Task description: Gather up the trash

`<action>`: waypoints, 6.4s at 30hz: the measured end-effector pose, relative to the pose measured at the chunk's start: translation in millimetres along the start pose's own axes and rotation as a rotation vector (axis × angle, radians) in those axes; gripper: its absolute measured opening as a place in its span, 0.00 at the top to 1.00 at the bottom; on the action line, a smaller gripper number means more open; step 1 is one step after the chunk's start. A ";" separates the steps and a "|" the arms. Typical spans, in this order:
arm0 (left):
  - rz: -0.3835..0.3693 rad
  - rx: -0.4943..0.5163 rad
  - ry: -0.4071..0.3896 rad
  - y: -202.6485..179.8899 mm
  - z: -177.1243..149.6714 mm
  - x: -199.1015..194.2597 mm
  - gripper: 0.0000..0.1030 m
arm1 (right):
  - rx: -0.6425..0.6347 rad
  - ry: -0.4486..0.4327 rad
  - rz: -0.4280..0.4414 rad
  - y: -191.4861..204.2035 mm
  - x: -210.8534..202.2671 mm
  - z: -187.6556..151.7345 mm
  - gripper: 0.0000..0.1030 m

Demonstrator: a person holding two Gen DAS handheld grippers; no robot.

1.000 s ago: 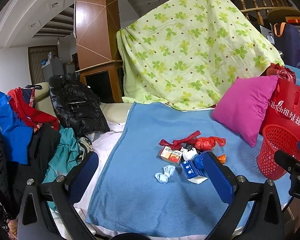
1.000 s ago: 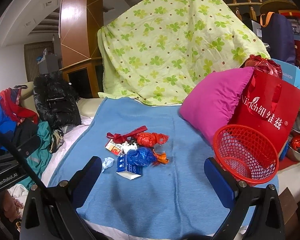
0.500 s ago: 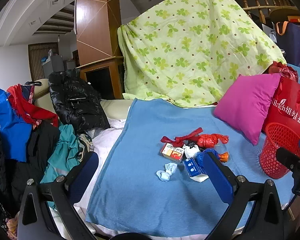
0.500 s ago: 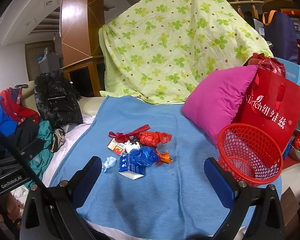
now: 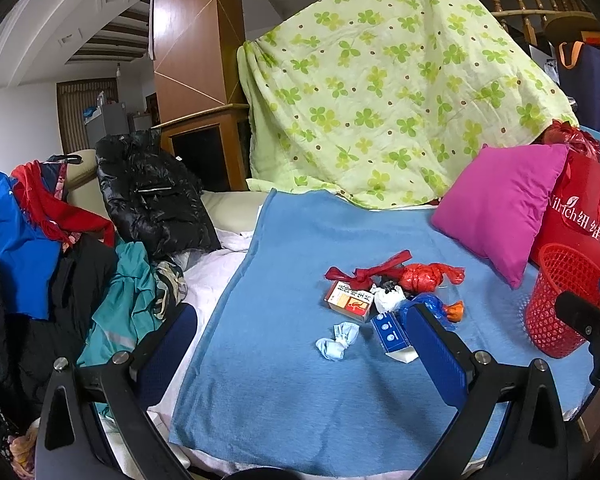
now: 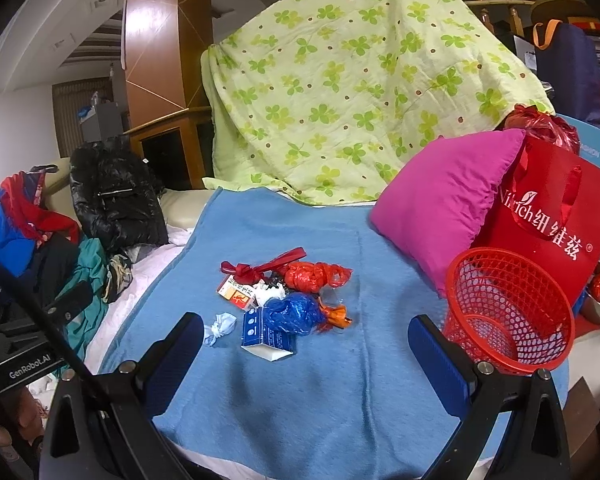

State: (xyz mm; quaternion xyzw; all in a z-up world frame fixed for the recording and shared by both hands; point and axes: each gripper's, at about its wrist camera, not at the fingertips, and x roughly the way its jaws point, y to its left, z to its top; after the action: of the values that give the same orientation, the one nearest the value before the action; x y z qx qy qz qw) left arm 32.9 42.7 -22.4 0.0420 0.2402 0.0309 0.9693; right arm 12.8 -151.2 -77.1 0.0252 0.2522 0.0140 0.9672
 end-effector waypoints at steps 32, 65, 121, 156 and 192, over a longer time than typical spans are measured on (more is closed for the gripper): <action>-0.159 -0.011 0.387 3.9 -63.8 202.3 0.00 | 0.301 0.454 0.298 -39.8 268.0 -23.1 0.32; -0.440 0.112 0.211 -67.8 -7.4 153.4 0.65 | 0.325 0.081 0.350 -100.4 163.2 8.7 0.67; -0.425 -0.153 0.459 -70.5 -58.7 219.2 0.26 | 0.216 0.367 0.335 -89.9 288.5 -38.1 0.57; -0.447 -0.047 0.399 -85.4 -61.8 186.2 0.76 | 0.178 0.169 0.363 -99.1 184.7 -12.7 0.75; -0.640 0.213 0.037 -274.9 55.6 58.1 0.78 | 0.475 -0.158 0.167 -281.0 52.1 -8.6 0.75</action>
State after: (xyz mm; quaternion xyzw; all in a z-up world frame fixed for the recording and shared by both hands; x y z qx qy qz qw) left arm 121.1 -229.7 -26.8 0.0651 0.2607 -0.2995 0.9155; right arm 58.1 -429.3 -125.8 0.2732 0.1690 0.0323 0.9465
